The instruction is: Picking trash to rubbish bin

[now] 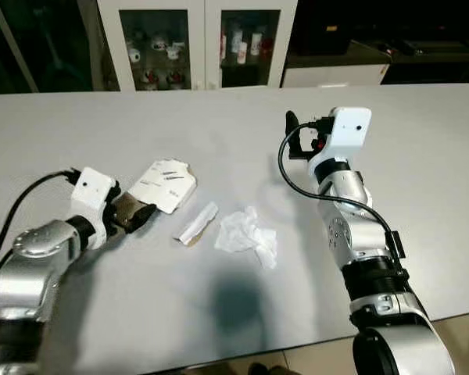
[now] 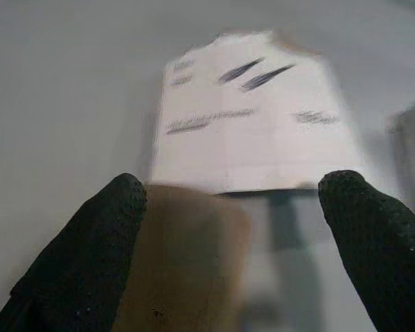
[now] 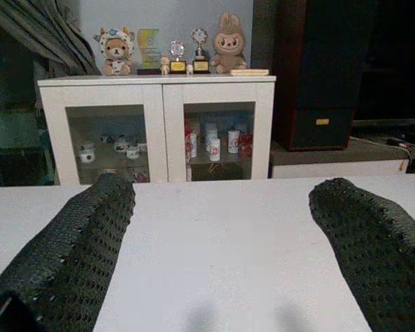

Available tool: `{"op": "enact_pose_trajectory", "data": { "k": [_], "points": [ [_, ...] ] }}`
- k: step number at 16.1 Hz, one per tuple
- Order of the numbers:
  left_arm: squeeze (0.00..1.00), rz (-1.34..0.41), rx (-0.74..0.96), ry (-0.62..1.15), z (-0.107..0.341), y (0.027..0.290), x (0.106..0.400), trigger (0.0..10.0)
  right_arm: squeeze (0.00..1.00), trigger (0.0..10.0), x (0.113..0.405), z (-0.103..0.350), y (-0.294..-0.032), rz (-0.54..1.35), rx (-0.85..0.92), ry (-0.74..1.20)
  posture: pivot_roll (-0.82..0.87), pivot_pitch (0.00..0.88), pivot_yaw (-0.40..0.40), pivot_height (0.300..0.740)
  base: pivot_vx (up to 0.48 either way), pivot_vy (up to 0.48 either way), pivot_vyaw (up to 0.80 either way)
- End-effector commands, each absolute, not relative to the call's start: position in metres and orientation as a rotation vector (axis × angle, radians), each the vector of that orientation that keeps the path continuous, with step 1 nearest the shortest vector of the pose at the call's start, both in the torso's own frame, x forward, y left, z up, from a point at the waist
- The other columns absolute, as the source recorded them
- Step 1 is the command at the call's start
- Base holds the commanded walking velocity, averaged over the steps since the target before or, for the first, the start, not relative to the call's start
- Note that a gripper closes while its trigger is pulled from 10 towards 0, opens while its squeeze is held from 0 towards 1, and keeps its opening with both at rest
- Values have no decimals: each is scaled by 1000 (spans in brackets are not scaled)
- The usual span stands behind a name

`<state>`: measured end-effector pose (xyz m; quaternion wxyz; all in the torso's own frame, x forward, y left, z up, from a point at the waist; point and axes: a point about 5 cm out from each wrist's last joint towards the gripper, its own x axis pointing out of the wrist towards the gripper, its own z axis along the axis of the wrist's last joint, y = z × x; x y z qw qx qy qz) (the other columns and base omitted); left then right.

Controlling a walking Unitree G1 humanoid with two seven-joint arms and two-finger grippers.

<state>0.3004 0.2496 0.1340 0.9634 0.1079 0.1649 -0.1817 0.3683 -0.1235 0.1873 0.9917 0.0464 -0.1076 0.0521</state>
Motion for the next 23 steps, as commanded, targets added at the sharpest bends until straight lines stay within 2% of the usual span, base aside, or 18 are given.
{"op": "enact_pose_trajectory", "data": {
  "k": [1, 3, 6, 9, 10, 11, 23],
  "points": [
    [0, -341, 216, 355, 125, 252, 304, 10000, 0, 10000, 368, 186, -126, 103, 94, -205, 53, 67, -76, 740, 0, 0, 0],
    [0, -335, 203, 395, 110, 251, 305, 10000, 0, 10000, 369, 187, -124, 108, 95, -205, 46, 70, -79, 740, 0, 0, 0],
    [0, -234, 159, 429, 91, 248, 316, 10000, 0, 10000, 369, 187, -126, 114, 89, -201, 36, 78, -94, 740, 0, 0, 0],
    [0, -258, 145, 451, 81, 239, 318, 10000, 0, 10000, 369, 187, -126, 117, 87, -199, 32, 77, -100, 740, 0, 0, 0],
    [0, -269, 148, 450, 79, 235, 319, 6863, 0, 10000, 369, 187, -126, 120, 86, -199, 30, 77, -103, 740, 0, 0, 0],
    [0, -265, 139, 444, 78, 233, 320, 0, 0, 10000, 369, 188, -125, 122, 86, -199, 31, 76, -106, 740, 0, 0, 0],
    [0, -256, 201, 385, 100, 236, 324, 0, 0, 10000, 370, 184, -120, 145, 89, -182, 42, 81, -107, 740, 0, 0, 0]
  ]
}}
